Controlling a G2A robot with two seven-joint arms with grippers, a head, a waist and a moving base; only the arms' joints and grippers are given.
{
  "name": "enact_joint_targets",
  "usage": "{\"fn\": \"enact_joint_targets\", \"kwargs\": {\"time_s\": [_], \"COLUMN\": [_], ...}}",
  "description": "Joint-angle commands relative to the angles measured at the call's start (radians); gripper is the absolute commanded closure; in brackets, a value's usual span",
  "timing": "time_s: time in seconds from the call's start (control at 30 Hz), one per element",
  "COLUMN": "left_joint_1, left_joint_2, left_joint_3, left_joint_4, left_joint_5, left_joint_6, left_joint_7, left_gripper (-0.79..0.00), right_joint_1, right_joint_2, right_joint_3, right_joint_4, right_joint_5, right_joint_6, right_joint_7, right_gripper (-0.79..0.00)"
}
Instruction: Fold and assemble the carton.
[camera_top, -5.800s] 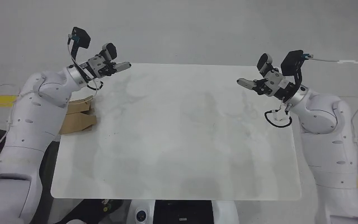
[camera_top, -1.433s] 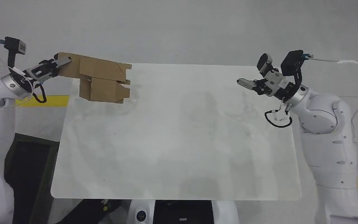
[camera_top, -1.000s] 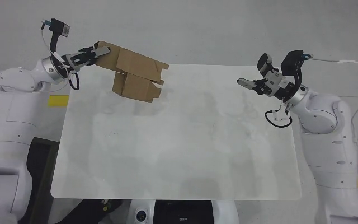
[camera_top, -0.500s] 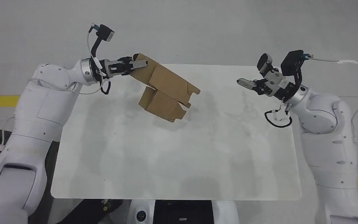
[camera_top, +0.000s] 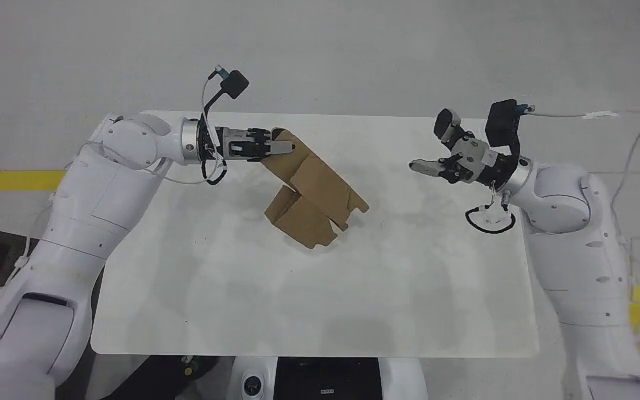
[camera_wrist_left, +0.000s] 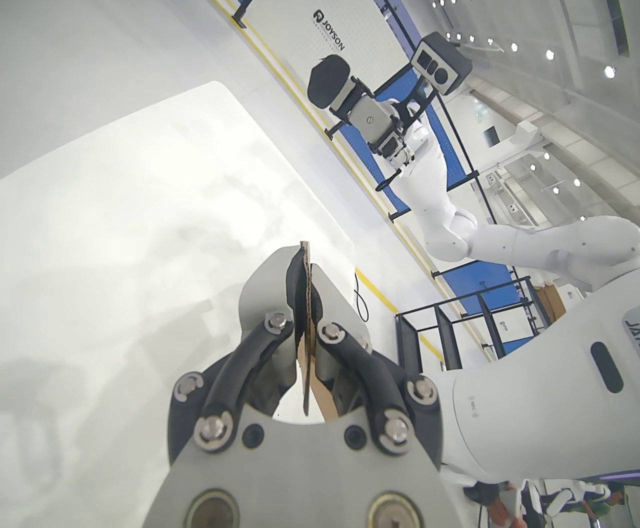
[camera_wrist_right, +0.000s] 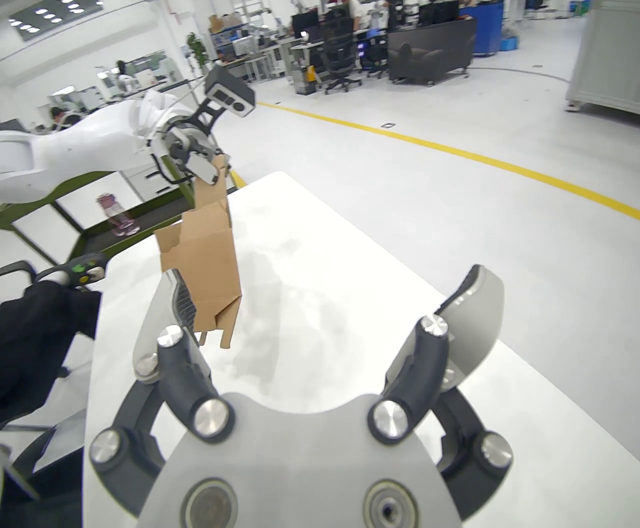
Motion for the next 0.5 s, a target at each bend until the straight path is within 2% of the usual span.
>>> {"fn": "enact_joint_targets", "kwargs": {"time_s": [0.0, 0.07, 0.13, 0.47], "left_joint_1": [0.002, 0.004, 0.005, 0.001], "left_joint_2": [0.004, 0.008, 0.013, 0.045], "left_joint_3": [0.007, 0.017, 0.025, 0.077], "left_joint_4": [-0.019, -0.039, -0.056, -0.130], "left_joint_5": [0.006, 0.011, 0.011, -0.006], "left_joint_6": [0.005, 0.009, 0.010, 0.003], "left_joint_7": [-0.005, -0.009, -0.010, -0.003], "left_gripper": [0.000, 0.000, 0.000, 0.000], "right_joint_1": [0.059, 0.117, 0.169, 0.402], "right_joint_2": [0.000, -0.002, -0.003, 0.027], "right_joint_3": [-0.066, -0.140, -0.228, -0.656], "right_joint_4": [0.068, 0.113, 0.138, 0.238], "right_joint_5": [0.113, 0.231, 0.321, 0.595], "right_joint_6": [-0.031, -0.031, -0.009, 0.030], "right_joint_7": [0.101, 0.205, 0.247, 0.287], "right_gripper": [-0.785, -0.785, -0.785, -0.785]}}
